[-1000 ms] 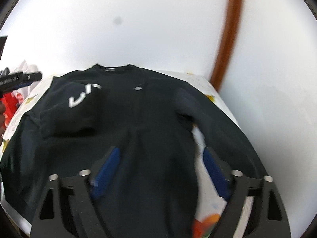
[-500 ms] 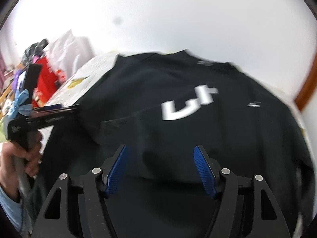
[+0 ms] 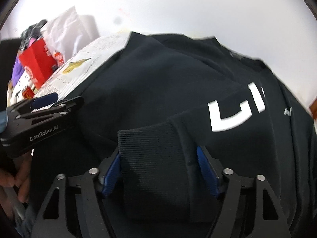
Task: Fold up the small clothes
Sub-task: 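Grasp the cuff of the other sleeve with the right gripper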
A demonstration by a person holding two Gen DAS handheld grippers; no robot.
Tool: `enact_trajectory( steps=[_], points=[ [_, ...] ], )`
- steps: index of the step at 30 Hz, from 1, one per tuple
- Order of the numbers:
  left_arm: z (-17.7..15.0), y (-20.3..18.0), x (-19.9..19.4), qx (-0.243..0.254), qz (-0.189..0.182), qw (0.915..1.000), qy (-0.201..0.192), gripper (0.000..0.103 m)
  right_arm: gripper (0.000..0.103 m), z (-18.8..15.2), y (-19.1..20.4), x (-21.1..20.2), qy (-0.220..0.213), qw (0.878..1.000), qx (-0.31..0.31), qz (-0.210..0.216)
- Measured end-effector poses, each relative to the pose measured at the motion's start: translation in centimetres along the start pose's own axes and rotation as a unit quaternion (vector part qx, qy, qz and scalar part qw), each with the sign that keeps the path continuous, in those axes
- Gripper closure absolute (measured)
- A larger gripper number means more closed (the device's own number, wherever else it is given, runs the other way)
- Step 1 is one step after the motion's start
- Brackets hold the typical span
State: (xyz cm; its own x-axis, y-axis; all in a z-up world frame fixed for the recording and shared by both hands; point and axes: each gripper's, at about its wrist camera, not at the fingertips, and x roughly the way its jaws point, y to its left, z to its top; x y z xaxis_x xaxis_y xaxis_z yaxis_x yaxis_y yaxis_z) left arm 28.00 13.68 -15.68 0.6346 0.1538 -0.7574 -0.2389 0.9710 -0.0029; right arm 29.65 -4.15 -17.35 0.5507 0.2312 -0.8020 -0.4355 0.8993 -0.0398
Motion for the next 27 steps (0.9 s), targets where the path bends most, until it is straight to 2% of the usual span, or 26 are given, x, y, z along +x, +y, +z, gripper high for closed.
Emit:
enact_trajectory(
  steps=[2, 4, 6, 11, 16, 18, 19, 21, 22, 24, 27],
  points=[
    [0.0, 0.0, 0.0, -0.001, -0.001, 1.0, 0.001, 0.034, 0.068, 0.0, -0.1, -0.8, -0.01, 1.0, -0.019, -0.009],
    [0.0, 0.1, 0.1, -0.004, -0.003, 1.0, 0.002, 0.033, 0.083, 0.3, -1.5, -2.0, -0.02, 1.0, -0.012, 0.004],
    [0.0, 0.2, 0.1, -0.008, -0.005, 1.0, 0.003, 0.032, 0.083, 0.6, -4.3, -3.6, -0.028, 0.999, 0.018, 0.002],
    [-0.1, 0.3, 0.1, -0.009, -0.004, 0.9999, 0.003, 0.031, 0.083, 0.6, -13.7, -7.5, -0.069, 0.992, 0.098, -0.044],
    [-0.1, 0.3, 0.2, -0.01, -0.007, 0.9999, 0.004, 0.031, 0.083, -1.5, -22.2, -8.9, -0.074, 0.98, 0.171, -0.063],
    [-0.1, 0.3, 0.2, -0.011, -0.007, 0.9999, 0.005, 0.031, 0.079, -2.8, -25.1, -8.8, -0.061, 0.978, 0.188, -0.071],
    [-0.1, 0.3, 0.2, -0.011, -0.007, 0.9999, 0.004, 0.031, 0.078, -3.2, -25.8, -8.6, -0.053, 0.977, 0.193, -0.079],
    [-0.1, 0.3, 0.2, -0.009, -0.006, 0.9999, 0.004, 0.031, 0.078, -4.0, -27.5, -8.9, -0.042, 0.969, 0.201, -0.137],
    [-0.1, 0.3, 0.2, -0.009, -0.005, 0.9999, 0.004, 0.031, 0.076, -4.1, -27.6, -9.1, -0.046, 0.967, 0.2, -0.149],
    [-0.1, 0.3, 0.2, -0.009, -0.006, 0.9999, 0.004, 0.031, 0.075, -4.5, -28.0, -10.1, -0.065, 0.966, 0.203, -0.144],
    [-0.1, 0.3, 0.2, -0.01, -0.007, 0.9999, 0.004, 0.031, 0.066, -4.3, -26.6, -10.2, -0.083, 0.974, 0.18, -0.112]
  ],
)
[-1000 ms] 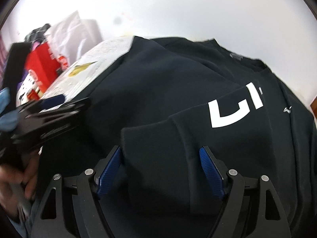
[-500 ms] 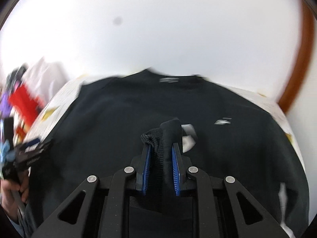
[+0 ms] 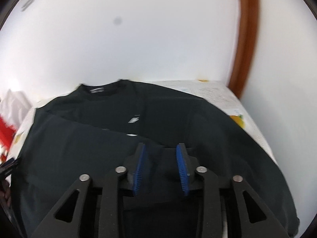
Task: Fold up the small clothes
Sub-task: 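Grasp the cuff of the other sleeve with the right gripper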
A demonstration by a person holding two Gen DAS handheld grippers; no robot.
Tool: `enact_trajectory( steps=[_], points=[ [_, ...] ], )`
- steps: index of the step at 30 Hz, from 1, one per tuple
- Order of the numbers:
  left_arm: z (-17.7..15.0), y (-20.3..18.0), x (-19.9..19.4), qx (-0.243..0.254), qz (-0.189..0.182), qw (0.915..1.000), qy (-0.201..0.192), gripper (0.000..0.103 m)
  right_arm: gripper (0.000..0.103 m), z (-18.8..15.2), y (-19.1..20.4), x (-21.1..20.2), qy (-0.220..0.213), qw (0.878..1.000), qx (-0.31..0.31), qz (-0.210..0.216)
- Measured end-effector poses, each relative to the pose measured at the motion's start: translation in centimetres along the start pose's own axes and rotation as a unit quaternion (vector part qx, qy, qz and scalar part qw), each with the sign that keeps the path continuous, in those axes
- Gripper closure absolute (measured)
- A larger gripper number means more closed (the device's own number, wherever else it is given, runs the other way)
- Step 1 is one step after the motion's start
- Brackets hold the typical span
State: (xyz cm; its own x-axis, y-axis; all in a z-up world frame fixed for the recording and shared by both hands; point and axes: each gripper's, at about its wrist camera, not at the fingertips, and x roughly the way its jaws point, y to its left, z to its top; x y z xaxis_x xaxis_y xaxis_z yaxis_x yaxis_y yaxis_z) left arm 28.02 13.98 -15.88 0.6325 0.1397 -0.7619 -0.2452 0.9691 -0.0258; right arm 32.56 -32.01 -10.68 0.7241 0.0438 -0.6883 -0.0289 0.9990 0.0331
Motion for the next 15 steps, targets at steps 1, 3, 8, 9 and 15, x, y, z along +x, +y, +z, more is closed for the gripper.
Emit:
enact_trajectory(
  steps=[1, 3, 8, 9, 15],
  points=[
    [0.0, 0.0, 0.0, -0.001, -0.001, 1.0, 0.0, 0.031, 0.065, -0.3, 1.1, 0.4, 0.002, 1.0, -0.018, 0.003],
    [0.0, 0.0, 0.0, -0.001, -0.002, 1.0, 0.0, 0.031, 0.065, -1.1, 2.5, 1.6, 0.018, 0.999, -0.048, -0.001],
    [-0.1, -0.4, -0.3, 0.01, 0.007, 0.9999, -0.004, 0.031, 0.065, -3.5, 1.1, 6.0, 0.087, 0.994, -0.033, -0.064],
    [-0.1, -0.5, -0.4, 0.013, 0.008, 0.9999, -0.005, 0.031, 0.065, -3.6, 0.4, 6.2, 0.095, 0.993, -0.018, -0.064],
    [-0.7, -1.1, -1.0, 0.028, 0.012, 0.9995, -0.003, 0.031, 0.049, -4.4, -1.0, 0.5, 0.061, 0.996, 0.007, -0.065]
  ],
)
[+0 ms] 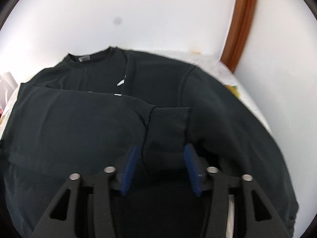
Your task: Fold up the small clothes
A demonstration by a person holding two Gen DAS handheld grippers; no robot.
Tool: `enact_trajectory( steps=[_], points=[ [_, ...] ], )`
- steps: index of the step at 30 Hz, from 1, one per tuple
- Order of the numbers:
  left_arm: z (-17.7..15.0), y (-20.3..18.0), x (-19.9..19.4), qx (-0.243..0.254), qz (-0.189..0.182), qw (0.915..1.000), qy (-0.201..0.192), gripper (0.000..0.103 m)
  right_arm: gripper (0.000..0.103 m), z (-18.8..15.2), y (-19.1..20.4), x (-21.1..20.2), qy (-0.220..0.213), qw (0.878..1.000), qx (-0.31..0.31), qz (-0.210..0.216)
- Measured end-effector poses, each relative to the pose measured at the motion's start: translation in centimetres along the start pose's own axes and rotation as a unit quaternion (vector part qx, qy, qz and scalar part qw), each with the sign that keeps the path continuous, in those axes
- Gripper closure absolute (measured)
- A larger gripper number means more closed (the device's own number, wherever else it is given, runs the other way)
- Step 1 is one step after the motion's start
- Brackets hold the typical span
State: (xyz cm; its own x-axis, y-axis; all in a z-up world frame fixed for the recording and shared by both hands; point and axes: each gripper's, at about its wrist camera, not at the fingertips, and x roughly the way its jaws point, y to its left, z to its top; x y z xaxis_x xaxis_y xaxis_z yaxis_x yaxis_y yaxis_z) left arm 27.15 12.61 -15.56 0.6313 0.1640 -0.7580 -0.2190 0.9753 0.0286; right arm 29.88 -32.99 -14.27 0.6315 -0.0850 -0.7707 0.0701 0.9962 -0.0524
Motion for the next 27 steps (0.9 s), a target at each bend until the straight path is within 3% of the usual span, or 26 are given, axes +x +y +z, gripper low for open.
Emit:
enact_trajectory(
  steps=[7, 11, 20, 24, 27],
  points=[
    [-2.8, 0.5, -3.1, 0.0, -0.04, 0.9985, 0.037, 0.032, 0.043, -5.9, -3.3, -5.6, -0.002, 1.0, 0.007, -0.012],
    [-6.0, 0.1, -6.1, 0.036, -0.044, 0.9976, 0.038, 0.032, 0.042, -10.3, -5.0, -6.6, 0.021, 1.0, 0.003, -0.02],
    [-12.7, 1.1, -10.8, 0.032, -0.073, 0.9956, 0.048, 0.032, 0.036, -17.6, -7.9, -8.6, 0.038, 0.998, 0.043, 0.016],
    [-14.4, 1.2, -12.1, 0.033, -0.077, 0.9958, 0.038, 0.043, 0.036, -19.4, -8.1, -9.3, 0.03, 0.998, 0.055, 0.032],
    [-15.3, 0.9, -13.0, 0.04, -0.072, 0.9961, 0.031, 0.062, 0.037, -20.4, -7.4, -9.8, 0.021, 0.997, 0.05, 0.048]
  ],
)
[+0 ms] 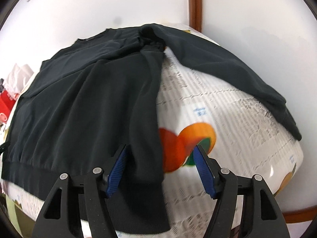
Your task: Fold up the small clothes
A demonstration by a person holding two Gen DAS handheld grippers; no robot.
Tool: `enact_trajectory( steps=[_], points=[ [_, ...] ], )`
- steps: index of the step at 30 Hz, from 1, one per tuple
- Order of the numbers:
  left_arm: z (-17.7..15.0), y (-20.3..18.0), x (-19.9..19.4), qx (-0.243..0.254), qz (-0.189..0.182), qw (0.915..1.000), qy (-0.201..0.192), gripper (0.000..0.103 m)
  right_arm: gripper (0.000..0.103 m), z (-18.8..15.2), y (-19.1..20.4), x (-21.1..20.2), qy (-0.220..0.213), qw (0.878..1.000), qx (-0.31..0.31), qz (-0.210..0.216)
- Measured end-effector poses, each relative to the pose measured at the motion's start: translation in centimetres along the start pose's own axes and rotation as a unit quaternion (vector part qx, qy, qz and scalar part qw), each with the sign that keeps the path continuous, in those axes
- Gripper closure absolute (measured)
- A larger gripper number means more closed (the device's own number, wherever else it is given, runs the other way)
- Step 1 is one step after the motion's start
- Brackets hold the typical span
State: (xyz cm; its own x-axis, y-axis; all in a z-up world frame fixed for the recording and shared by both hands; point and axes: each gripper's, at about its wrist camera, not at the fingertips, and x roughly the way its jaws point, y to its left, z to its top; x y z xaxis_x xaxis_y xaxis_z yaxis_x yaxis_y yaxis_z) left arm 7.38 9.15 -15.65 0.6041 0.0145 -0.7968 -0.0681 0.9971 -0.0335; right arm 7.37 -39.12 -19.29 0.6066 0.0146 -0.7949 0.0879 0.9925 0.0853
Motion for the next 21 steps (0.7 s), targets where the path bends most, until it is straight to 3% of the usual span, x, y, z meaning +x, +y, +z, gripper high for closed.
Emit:
enact_trajectory(
  steps=[2, 3, 4, 7, 15, 18, 21],
  points=[
    [-0.1, -0.1, -0.2, 0.0, -0.003, 1.0, -0.002, 0.089, 0.054, -0.7, 0.8, -0.3, -0.012, 1.0, -0.018, -0.004],
    [-0.3, -0.1, -0.3, -0.001, -0.005, 1.0, -0.002, 0.091, 0.059, -0.9, 1.2, -0.4, -0.017, 1.0, -0.026, -0.005],
    [-0.3, -0.1, -0.5, -0.002, -0.005, 1.0, -0.003, 0.094, 0.076, -1.1, 1.4, -0.6, -0.021, 0.999, -0.029, 0.002],
    [-0.8, 0.2, -1.1, -0.01, -0.003, 0.9999, -0.005, 0.098, 0.087, -1.4, 1.8, -1.2, -0.027, 0.999, -0.032, -0.01],
    [-2.2, 0.7, -2.1, -0.015, -0.006, 0.9999, 0.005, 0.098, 0.088, -2.6, 1.4, -2.4, -0.02, 0.999, -0.044, -0.001],
    [-1.5, 0.2, -2.2, -0.016, -0.004, 0.9999, 0.002, 0.095, 0.081, -2.2, 1.0, -2.6, -0.022, 0.999, -0.046, 0.009],
    [-0.6, -0.4, -2.4, -0.011, 0.001, 0.9999, -0.011, 0.079, 0.07, -0.9, -0.3, -3.5, -0.043, 0.998, -0.042, 0.015]
  ],
)
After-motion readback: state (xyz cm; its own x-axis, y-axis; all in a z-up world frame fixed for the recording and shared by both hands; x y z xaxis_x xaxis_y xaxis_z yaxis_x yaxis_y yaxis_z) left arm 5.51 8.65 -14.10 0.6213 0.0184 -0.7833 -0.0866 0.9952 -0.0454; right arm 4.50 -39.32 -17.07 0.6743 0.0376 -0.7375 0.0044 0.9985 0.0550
